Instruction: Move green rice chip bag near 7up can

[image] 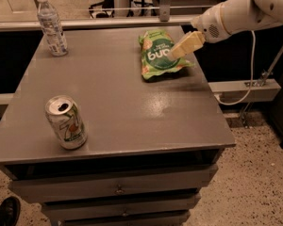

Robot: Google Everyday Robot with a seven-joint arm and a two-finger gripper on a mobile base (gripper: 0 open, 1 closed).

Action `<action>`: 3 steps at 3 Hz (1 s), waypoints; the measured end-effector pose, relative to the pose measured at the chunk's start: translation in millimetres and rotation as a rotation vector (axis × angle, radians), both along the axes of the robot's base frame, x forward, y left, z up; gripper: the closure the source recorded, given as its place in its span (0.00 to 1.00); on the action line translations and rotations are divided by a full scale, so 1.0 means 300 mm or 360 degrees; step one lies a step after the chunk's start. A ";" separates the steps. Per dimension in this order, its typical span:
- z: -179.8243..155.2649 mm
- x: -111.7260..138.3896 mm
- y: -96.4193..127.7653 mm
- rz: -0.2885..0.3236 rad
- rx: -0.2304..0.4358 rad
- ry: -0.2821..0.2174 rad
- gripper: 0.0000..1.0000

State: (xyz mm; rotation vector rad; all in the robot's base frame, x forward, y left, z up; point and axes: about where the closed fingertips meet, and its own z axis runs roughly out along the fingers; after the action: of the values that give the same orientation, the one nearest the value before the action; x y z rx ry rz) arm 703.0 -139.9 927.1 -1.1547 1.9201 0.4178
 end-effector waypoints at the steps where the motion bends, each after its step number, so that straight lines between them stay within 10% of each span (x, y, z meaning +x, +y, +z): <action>1: -0.068 0.098 -0.007 -0.0091 0.0105 0.0054 0.00; 3: -0.213 0.172 0.000 -0.0163 0.0158 0.0159 0.17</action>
Offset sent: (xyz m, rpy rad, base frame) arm 0.0623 -0.0121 -0.0692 0.1148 0.0897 -0.1381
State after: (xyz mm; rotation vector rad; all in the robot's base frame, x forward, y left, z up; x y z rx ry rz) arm 754.7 -139.9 863.1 -0.9836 2.0111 0.5172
